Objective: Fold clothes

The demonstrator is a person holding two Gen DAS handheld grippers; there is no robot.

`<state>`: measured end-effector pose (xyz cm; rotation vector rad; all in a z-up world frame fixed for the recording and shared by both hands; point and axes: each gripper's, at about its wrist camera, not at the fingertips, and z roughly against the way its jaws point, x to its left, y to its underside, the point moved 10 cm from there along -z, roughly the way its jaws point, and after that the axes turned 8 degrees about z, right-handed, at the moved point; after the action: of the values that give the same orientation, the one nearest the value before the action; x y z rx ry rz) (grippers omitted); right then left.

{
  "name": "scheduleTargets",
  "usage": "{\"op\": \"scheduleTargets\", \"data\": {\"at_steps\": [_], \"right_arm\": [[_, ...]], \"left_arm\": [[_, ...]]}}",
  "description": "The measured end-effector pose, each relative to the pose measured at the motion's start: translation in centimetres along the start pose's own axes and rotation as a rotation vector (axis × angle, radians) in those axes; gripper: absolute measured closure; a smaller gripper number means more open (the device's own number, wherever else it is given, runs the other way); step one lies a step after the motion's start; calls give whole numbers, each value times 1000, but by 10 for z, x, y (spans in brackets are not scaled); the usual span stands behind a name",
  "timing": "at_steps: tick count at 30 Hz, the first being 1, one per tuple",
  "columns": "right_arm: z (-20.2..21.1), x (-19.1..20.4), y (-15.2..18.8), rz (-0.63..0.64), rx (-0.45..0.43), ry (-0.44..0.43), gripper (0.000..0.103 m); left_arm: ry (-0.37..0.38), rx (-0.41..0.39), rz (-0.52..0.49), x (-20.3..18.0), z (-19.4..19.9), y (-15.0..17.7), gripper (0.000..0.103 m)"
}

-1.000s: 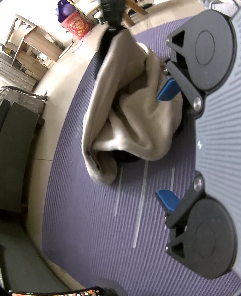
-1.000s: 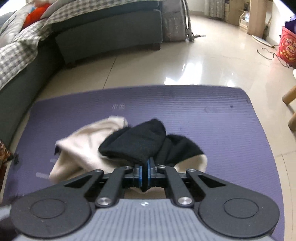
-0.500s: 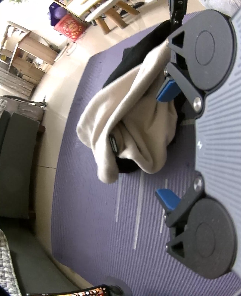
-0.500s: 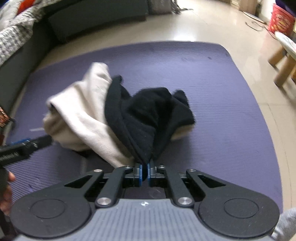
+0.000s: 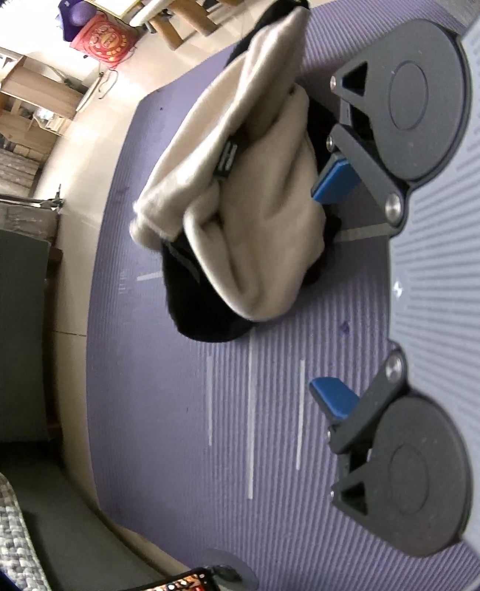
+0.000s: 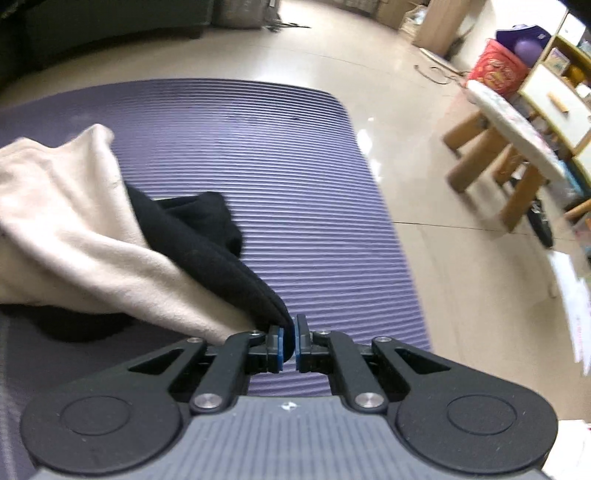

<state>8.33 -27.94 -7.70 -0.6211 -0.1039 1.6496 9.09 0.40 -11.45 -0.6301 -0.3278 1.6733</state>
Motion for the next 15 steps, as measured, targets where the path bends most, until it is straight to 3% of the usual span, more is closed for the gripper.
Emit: {"op": "scheduleTargets", "data": {"at_steps": [4, 8, 11, 13, 15], "right_arm": [[-12, -8, -1, -4, 22, 21, 98], [-9, -8, 7, -26, 51, -11, 95], [-7, 0, 6, -44, 71, -43, 86], [-3, 4, 1, -41, 54, -39, 72], [4, 8, -7, -44, 25, -43, 71]], "left_arm": [[13, -25, -9, -4, -2, 0, 8], [23, -86, -35, -10, -2, -9, 13], [43, -124, -45, -13, -4, -16, 15], [56, -149, -56, -15, -4, -19, 18], [62, -178, -69, -19, -2, -21, 21]]}}
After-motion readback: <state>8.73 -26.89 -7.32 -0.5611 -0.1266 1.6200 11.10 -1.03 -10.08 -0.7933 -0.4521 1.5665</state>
